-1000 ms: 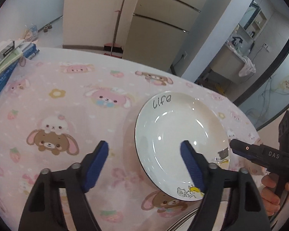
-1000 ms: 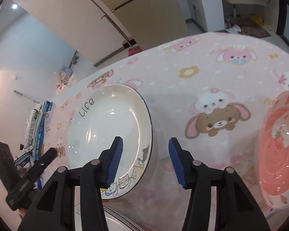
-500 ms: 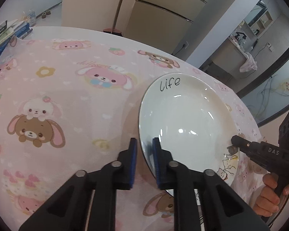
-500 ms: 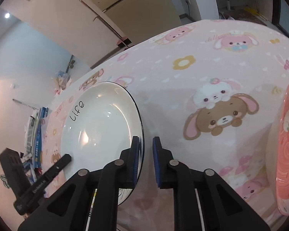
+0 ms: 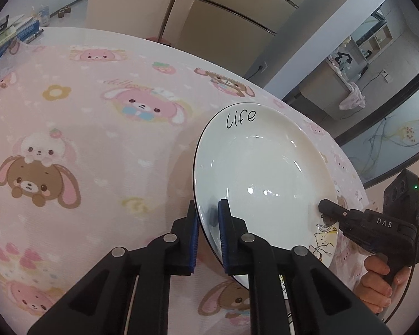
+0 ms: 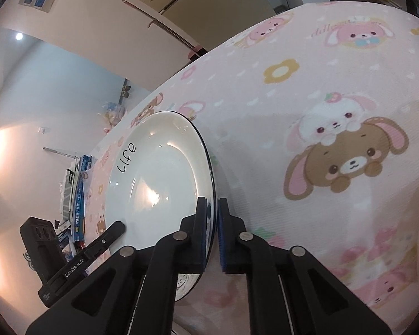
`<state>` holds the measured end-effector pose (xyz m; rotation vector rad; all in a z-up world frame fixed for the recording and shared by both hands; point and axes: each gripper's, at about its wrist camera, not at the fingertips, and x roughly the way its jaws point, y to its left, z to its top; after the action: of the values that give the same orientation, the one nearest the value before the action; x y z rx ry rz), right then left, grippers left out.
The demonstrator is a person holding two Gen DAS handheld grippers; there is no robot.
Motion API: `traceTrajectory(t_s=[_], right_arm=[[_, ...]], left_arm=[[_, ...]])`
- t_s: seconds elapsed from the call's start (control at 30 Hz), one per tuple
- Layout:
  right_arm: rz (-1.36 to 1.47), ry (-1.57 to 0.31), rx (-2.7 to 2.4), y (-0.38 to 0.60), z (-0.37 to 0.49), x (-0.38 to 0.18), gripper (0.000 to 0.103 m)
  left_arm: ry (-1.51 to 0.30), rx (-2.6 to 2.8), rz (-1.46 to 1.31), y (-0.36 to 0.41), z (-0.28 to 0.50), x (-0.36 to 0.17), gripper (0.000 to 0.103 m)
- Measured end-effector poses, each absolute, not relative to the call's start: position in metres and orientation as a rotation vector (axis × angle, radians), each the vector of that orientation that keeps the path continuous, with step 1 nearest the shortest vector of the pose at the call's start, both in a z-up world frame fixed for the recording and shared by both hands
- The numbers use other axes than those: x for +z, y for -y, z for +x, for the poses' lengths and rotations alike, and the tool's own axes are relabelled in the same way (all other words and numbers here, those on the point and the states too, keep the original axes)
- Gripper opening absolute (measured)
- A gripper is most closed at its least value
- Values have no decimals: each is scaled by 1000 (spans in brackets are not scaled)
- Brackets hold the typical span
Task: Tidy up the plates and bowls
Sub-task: 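Close both grippers on the rim of the white plate, then lift the plate with both grippers and carry it toward the plate stack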
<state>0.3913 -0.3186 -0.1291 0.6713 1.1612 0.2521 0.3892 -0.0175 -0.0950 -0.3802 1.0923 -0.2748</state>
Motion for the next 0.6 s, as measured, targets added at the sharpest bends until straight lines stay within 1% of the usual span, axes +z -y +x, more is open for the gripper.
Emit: traceTrajectory(t_s=[0.13, 0.23, 0.27, 0.4, 0.6], right_arm=[[686, -1156, 249, 317, 389, -130, 7], [610, -1133, 235, 308, 386, -118, 9], [599, -1118, 233, 304, 386, -112, 11], [589, -1080, 252, 300, 382, -98, 11], [610, -1045, 289, 297, 378, -80, 11]], left_arm=[[-1092, -278, -365, 19, 386, -93, 13], [-1063, -275, -299, 26, 380, -82, 15], [-1058, -272, -302, 25, 379, -78, 16], [-1026, -286, -337, 16, 378, -67, 16], [-948, -280, -330, 12, 364, -33, 16]])
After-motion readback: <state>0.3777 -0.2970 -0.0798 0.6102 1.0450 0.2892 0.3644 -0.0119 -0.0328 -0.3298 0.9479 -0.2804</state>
